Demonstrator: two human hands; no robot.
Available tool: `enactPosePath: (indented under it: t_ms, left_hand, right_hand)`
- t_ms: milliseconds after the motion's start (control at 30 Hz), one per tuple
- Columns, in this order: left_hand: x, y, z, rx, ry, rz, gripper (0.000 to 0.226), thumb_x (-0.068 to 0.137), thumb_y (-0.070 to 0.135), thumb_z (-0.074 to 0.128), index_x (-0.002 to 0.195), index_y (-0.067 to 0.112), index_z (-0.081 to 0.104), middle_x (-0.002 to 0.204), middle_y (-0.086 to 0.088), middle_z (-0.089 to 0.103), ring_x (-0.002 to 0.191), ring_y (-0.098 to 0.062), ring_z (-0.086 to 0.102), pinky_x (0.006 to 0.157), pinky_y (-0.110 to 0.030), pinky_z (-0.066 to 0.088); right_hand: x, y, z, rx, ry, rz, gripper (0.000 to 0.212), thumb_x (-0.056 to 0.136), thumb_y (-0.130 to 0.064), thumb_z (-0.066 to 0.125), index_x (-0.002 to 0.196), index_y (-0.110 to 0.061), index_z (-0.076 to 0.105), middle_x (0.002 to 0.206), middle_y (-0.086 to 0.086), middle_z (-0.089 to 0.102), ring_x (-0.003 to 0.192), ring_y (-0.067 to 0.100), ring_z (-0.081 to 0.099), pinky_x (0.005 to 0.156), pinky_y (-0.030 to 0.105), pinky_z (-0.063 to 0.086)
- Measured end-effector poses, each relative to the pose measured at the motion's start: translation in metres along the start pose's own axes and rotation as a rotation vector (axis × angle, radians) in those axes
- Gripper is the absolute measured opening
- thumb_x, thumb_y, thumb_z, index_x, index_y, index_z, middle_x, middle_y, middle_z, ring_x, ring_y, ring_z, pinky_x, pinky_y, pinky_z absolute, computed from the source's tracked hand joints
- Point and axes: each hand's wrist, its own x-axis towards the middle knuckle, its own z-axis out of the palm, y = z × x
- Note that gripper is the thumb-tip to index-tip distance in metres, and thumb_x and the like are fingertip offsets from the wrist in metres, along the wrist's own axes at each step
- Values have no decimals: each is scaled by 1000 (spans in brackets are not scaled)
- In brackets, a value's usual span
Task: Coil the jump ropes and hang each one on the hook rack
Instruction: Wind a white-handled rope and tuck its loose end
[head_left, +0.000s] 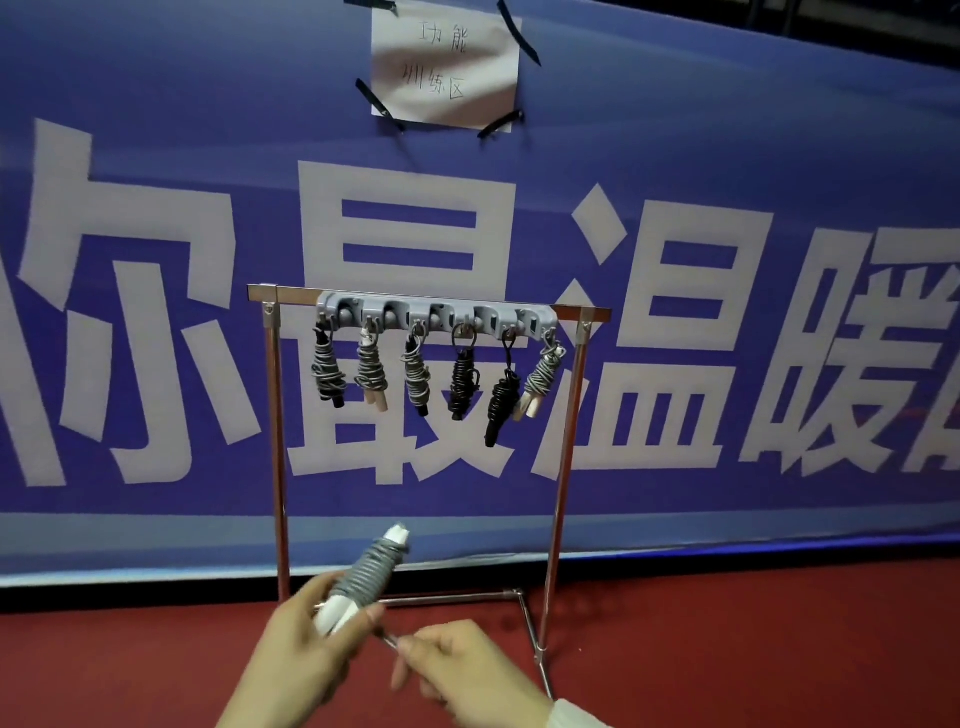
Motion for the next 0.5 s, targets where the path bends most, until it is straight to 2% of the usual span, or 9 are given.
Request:
enactPosePath:
  t_ms: [67,100,167,267,333,400,500]
  left_hand:
    - [7,-11,-7,123,-31,34,24,86,15,80,106,21,68,66,-9,69,48,-23,55,45,-26,44]
    - [8,-16,-7,246,-45,59,25,86,24,80,107,26,65,75,-3,73,58,-22,64,56,-30,51]
    - [7,-25,-5,457,-105,90,30,88,37,76,111,29,57,92,4,73,81,-12,68,73,-28,51]
    - [2,-22,2,568,-356,95,30,94,38,68,116,28,51,104,9,67,86,-5,62,74,-21,45]
    - [-5,-13,6,611,-471,127,21,89,40,62,103,29,51,90,12,62,76,-9,57,70,-26,44]
    - [-11,-8,9,640,-503,151,18,77,43,54,89,30,50,75,9,57,69,-13,52,67,-32,44]
    - [-15,-5,13,768,-565,201,31,72,45,61,91,22,59,74,3,61,72,-18,61,71,-35,54]
  right_hand:
    - [-7,-3,-8,-218,44,-50,33,94,-53,55,89,-28,75,72,-6,65,67,8,56,72,28,47]
    - [-9,-2,-14,-333,50,-101,30,94,-51,56,96,-27,74,76,-6,66,69,6,55,72,28,46]
    - [-14,-7,-26,-589,-14,-210,28,98,-48,54,104,-25,69,79,-5,65,71,4,53,71,30,44]
    - [-13,-15,-40,-807,-84,-329,27,101,-46,50,101,-25,67,72,-12,59,70,5,52,71,34,45]
    - [-7,-21,-49,-775,-123,-350,23,101,-43,53,93,-26,67,71,-17,57,70,3,55,71,33,46]
    - [-3,-30,-54,-746,-186,-358,19,101,-41,56,92,-29,68,75,-17,61,74,3,58,73,31,48]
    - [3,-39,-48,-776,-294,-382,17,100,-42,59,94,-29,69,80,-17,65,78,4,60,75,31,50]
